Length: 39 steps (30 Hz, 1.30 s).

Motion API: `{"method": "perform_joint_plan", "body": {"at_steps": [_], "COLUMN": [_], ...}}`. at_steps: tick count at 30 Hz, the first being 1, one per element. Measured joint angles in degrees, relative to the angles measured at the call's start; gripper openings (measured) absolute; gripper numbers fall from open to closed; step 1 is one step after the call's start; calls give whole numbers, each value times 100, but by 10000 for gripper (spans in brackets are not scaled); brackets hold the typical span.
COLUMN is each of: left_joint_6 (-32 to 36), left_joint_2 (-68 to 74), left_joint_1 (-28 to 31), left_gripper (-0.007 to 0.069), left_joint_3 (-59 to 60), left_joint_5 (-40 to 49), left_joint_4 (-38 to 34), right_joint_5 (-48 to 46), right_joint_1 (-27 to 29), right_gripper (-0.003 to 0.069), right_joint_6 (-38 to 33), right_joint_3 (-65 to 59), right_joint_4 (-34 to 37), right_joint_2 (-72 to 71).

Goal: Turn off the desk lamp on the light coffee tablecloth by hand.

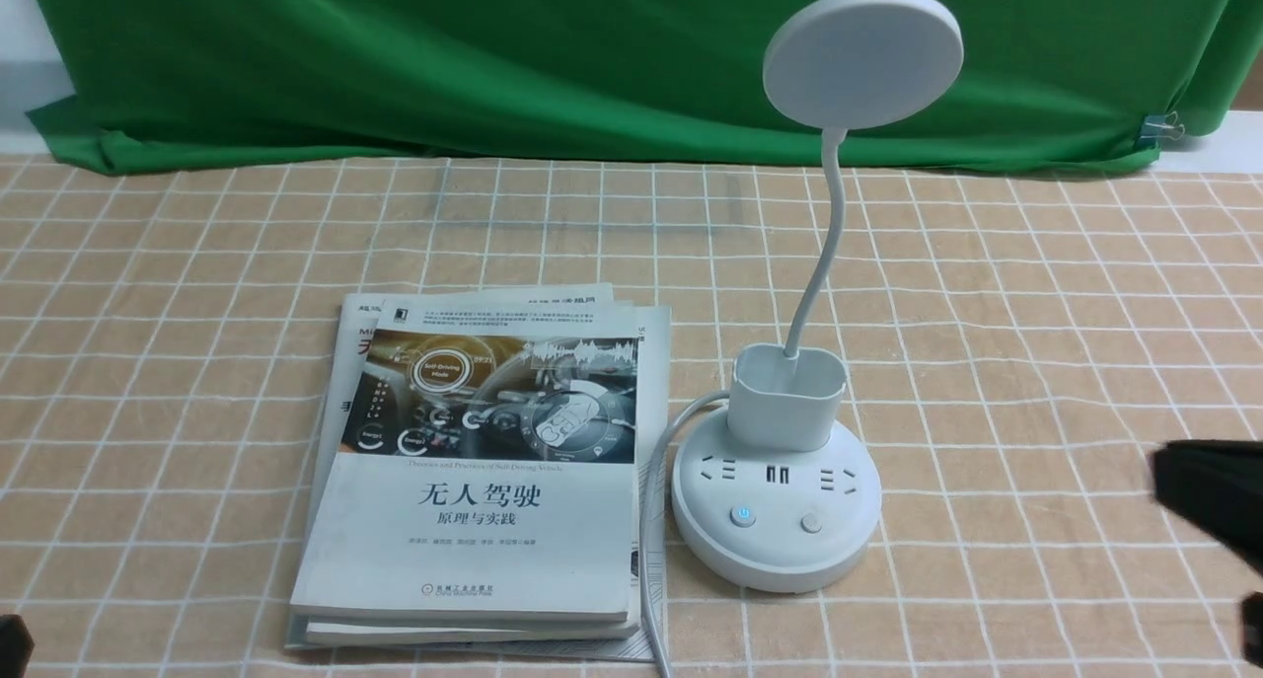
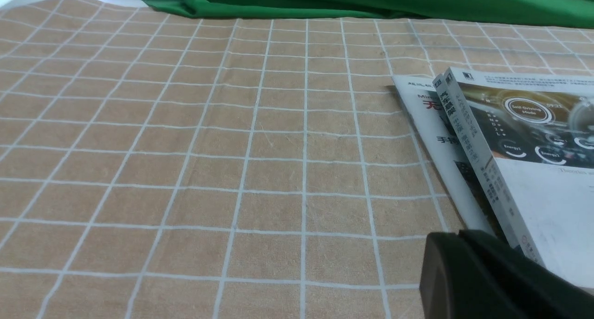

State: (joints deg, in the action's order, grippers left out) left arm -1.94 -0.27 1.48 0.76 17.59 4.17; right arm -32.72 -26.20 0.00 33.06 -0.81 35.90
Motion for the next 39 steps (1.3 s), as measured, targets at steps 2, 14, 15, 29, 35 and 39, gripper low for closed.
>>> {"method": "perform_joint_plan", "body": {"at_steps": [2, 14, 15, 29, 35, 39], "left_joint_6": [0, 0, 0, 0, 0, 0], "left_joint_2": [0, 0, 0, 0, 0, 0], "left_joint_1": [0, 0, 0, 0, 0, 0], "left_gripper": [5, 5, 5, 5, 5, 5], "left_joint_3": [0, 0, 0, 0, 0, 0], "left_joint_5": [0, 0, 0, 0, 0, 0], "left_joint_4": [0, 0, 0, 0, 0, 0], "right_joint_5": [591, 2248, 2242, 1902, 1895, 1895], "right_joint_1": [488, 1833, 1833, 1833, 1833, 1833], "right_gripper": [27, 36, 38, 57, 73, 85], "right_joint_6": [0, 0, 0, 0, 0, 0], "right_joint_3": [-680, -3337, -3337, -3337, -3337, -3337], "right_joint_4": [-23, -45, -45, -45, -45, -45], "right_joint_2": [-539, -3430, -3518, -3578, -3578, -3578]}}
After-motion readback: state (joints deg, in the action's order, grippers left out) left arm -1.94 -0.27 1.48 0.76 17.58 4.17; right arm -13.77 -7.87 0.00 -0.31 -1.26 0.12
